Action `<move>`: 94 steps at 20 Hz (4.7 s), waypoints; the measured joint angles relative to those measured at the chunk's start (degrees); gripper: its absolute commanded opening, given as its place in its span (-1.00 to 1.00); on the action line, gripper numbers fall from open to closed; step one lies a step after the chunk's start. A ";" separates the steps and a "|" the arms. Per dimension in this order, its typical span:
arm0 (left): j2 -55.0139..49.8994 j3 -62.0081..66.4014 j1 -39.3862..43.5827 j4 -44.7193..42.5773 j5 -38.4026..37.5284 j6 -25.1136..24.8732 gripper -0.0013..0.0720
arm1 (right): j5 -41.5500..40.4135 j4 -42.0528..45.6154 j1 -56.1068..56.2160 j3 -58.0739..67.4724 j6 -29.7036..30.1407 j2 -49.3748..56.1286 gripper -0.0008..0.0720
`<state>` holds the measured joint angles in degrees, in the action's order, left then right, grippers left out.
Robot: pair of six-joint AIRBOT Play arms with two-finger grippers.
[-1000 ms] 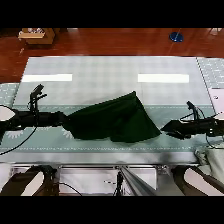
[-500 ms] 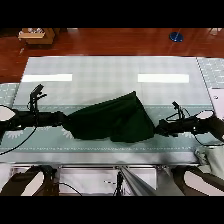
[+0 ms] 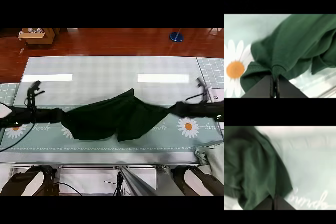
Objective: Fold the shirts.
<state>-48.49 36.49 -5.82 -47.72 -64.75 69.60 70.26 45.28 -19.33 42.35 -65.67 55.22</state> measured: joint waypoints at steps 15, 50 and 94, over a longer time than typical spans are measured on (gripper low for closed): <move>1.20 60.78 -5.07 0.22 -0.66 0.26 -0.89 | -7.32 0.66 -1.27 45.88 -3.56 -7.65 -0.90; 3.23 17.33 -5.20 -10.97 -4.33 1.60 -0.89 | 5.29 44.37 23.80 57.59 -15.34 29.18 -0.90; -26.14 3.78 -35.32 -9.84 -17.20 -4.26 0.95 | 8.28 25.81 -5.99 34.47 -7.39 28.65 0.30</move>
<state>-74.63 40.27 -41.15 -57.56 -81.95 65.34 78.54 71.09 -25.32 76.82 -73.06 83.88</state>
